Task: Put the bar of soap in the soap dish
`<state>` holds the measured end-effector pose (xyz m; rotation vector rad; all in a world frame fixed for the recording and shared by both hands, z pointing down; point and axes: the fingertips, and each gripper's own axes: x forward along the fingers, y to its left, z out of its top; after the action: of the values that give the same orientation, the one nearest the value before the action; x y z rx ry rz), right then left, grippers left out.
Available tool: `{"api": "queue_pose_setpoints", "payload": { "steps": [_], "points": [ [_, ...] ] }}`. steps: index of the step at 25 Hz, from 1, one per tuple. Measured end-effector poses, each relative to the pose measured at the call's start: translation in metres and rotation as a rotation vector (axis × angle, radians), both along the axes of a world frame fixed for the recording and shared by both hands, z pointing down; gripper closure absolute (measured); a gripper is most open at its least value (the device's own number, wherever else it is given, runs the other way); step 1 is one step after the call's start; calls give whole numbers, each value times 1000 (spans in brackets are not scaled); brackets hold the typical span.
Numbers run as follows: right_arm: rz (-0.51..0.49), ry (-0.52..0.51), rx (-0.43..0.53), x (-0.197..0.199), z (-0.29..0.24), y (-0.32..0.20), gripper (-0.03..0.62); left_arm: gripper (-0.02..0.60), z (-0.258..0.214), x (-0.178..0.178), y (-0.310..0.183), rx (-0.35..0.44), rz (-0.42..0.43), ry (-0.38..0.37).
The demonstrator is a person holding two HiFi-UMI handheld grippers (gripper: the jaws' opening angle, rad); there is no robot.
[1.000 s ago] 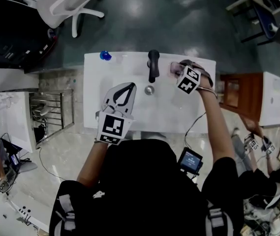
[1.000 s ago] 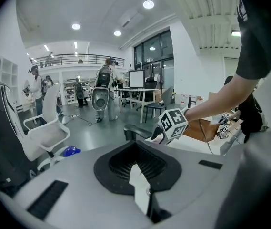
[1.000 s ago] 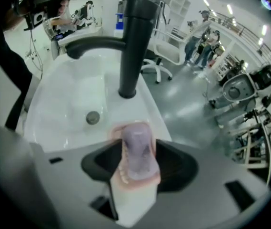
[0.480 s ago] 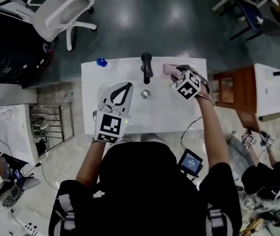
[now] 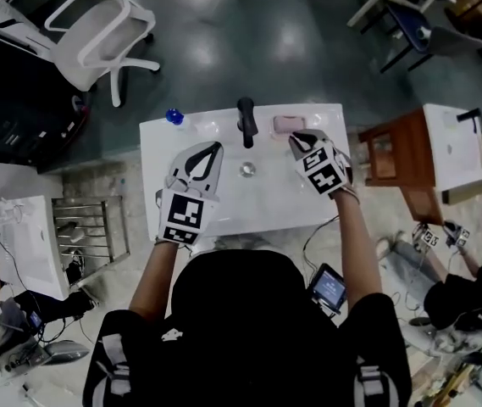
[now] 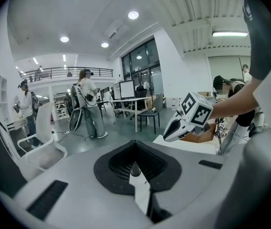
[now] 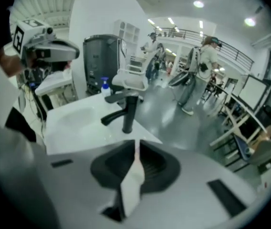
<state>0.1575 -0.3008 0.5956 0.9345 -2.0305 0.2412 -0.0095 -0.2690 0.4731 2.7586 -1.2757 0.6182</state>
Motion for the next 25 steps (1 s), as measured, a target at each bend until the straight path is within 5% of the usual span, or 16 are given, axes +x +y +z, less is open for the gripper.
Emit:
{"api": "queue_pose_setpoints", "payload": {
  "steps": [9, 25],
  "points": [
    [160, -298, 173, -17, -90, 21, 559, 560, -30, 2, 7, 59, 32, 32],
    [271, -473, 549, -40, -215, 74, 559, 560, -84, -13, 33, 181, 63, 63]
  ]
}}
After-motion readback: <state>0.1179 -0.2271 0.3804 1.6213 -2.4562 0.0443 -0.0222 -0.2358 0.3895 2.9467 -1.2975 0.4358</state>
